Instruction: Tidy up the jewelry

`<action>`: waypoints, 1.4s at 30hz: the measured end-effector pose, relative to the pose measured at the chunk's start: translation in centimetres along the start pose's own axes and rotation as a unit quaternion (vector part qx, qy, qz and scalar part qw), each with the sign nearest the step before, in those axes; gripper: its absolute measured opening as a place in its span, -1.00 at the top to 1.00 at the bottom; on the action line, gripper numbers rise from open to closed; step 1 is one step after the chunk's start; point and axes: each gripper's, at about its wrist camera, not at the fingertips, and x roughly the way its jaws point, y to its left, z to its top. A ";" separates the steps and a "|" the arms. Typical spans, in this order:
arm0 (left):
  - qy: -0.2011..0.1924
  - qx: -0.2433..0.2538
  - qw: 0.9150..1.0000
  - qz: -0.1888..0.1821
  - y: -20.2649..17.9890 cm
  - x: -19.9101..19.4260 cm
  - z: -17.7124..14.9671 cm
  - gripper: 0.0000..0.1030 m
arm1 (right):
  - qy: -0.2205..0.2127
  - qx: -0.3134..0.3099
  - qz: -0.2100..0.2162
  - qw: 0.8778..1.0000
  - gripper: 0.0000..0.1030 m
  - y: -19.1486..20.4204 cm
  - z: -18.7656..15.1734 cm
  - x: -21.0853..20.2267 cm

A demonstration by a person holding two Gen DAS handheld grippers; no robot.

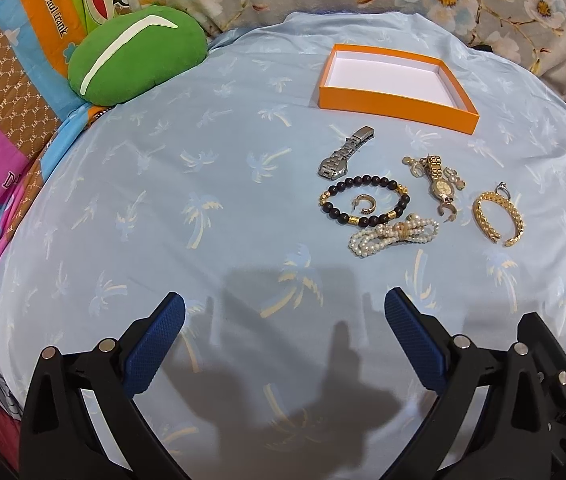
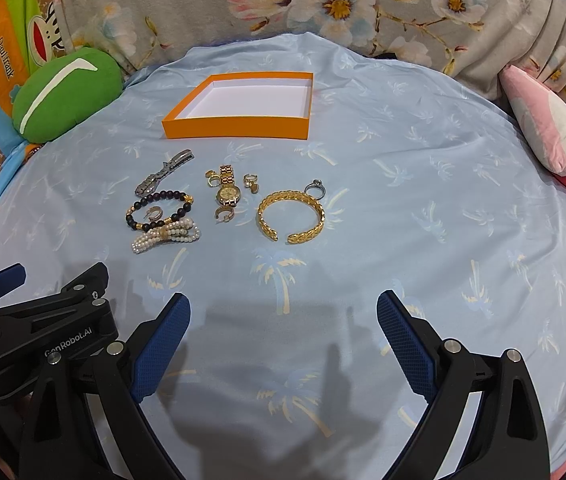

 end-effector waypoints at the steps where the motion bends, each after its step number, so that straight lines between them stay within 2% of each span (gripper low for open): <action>1: 0.000 0.000 1.000 0.000 0.0 0.0 0.0 -0.89 | 0.000 0.000 0.000 1.000 -0.80 0.0 0.0 -0.1; 42: 0.001 -0.004 1.000 -0.001 0.2 0.2 0.0 -0.89 | 0.001 0.002 0.003 1.000 -0.80 0.1 0.1 0.3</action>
